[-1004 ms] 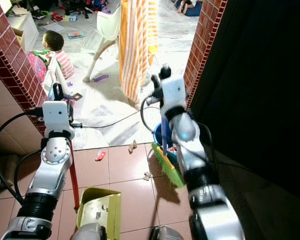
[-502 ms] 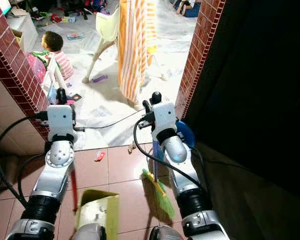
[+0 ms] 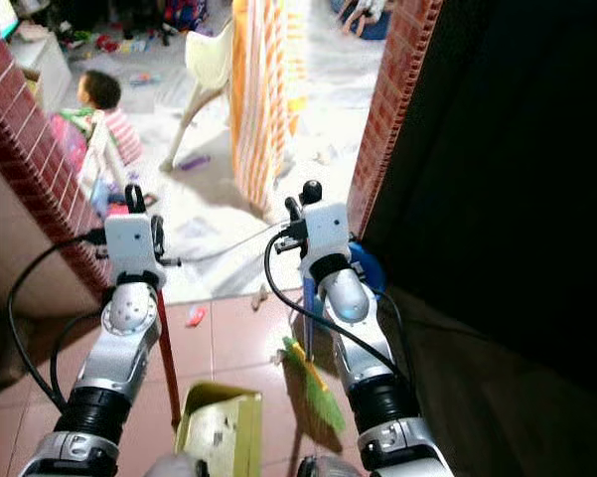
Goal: Sweep floor
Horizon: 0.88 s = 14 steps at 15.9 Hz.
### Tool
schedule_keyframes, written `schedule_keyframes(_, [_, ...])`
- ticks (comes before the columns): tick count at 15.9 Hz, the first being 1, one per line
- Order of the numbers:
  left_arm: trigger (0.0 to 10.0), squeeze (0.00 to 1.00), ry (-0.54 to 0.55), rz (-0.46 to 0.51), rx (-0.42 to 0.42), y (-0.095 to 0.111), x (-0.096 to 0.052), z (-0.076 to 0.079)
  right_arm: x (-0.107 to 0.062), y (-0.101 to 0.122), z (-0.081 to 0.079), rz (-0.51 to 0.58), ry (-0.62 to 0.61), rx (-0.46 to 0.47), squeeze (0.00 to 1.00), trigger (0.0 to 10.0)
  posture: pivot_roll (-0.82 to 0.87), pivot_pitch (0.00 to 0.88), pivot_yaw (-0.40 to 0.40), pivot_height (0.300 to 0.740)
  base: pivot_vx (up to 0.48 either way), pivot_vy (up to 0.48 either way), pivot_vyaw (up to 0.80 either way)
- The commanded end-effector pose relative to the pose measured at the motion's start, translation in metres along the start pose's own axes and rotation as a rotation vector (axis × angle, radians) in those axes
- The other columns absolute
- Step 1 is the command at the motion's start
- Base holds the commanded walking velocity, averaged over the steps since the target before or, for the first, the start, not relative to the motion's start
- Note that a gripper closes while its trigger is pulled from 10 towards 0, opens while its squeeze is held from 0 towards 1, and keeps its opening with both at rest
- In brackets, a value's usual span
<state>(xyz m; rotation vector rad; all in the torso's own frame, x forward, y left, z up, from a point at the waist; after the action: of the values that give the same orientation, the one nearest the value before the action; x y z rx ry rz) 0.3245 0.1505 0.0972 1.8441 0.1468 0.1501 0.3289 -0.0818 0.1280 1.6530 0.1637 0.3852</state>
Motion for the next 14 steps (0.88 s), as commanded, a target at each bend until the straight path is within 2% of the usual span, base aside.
schedule_keyframes(1, [10.0, 0.00, 0.012, 0.049, -0.006, 0.012, 0.007, 0.000, 0.006, 0.020, 0.001, 0.074, -0.002, -0.021, 0.00, 10.0, -0.02, 0.021, -0.039, 0.740, 0.319, 0.000, 0.00])
schedule_keyframes(3, [10.0, 0.00, 0.024, 0.055, 0.005, 0.012, 0.010, -0.002, 0.006, 0.020, 0.003, 0.076, -0.007, -0.025, 0.00, 10.0, -0.02, 0.022, -0.039, 0.740, 0.326, 0.124, 0.00])
schedule_keyframes(7, [10.0, 0.00, 0.029, 0.069, 0.014, 0.012, 0.012, -0.006, 0.005, 0.020, 0.005, 0.074, -0.016, -0.028, 0.00, 10.0, -0.02, 0.025, -0.038, 0.740, 0.341, 0.338, 0.00])
schedule_keyframes(9, [10.0, 0.00, 0.063, 0.057, 0.025, 0.011, 0.012, -0.008, 0.004, 0.019, 0.005, 0.069, -0.016, -0.029, 0.00, 10.0, -0.02, 0.024, -0.040, 0.740, 0.000, 0.000, 0.00])
schedule_keyframes(11, [10.0, 0.00, 0.084, 0.042, 0.128, 0.005, 0.012, -0.007, 0.003, 0.018, 0.007, 0.061, -0.022, -0.031, 0.00, 10.0, -0.01, 0.022, -0.041, 0.740, 0.000, 0.000, 0.00])
schedule_keyframes(13, [10.0, 0.00, 0.077, 0.014, 0.135, -0.002, 0.009, -0.008, 0.002, 0.017, 0.008, 0.053, -0.007, -0.012, 0.00, 10.0, -0.01, 0.022, -0.041, 0.740, 0.000, 0.000, 0.00])
schedule_keyframes(14, [10.0, 0.00, 0.082, 0.001, 0.113, -0.006, 0.008, -0.010, 0.001, 0.018, 0.012, 0.061, -0.035, -0.038, 0.00, 10.0, -0.01, 0.020, -0.045, 0.740, 0.000, 0.000, 0.00])
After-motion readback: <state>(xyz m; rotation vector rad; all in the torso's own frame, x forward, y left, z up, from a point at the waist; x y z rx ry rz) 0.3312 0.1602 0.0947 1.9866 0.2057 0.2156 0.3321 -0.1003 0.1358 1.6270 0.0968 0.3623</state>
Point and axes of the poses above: a point about 5 cm out from each wrist's last joint towards the gripper, its own x axis pointing out of the wrist towards the gripper, its own y axis along the axis of the wrist's last joint, z = x × y, the point moved 1 cm from there along x, pointing out of the wrist towards the gripper, and after that the axes turned 9 degrees about x, right-handed, at the moved point
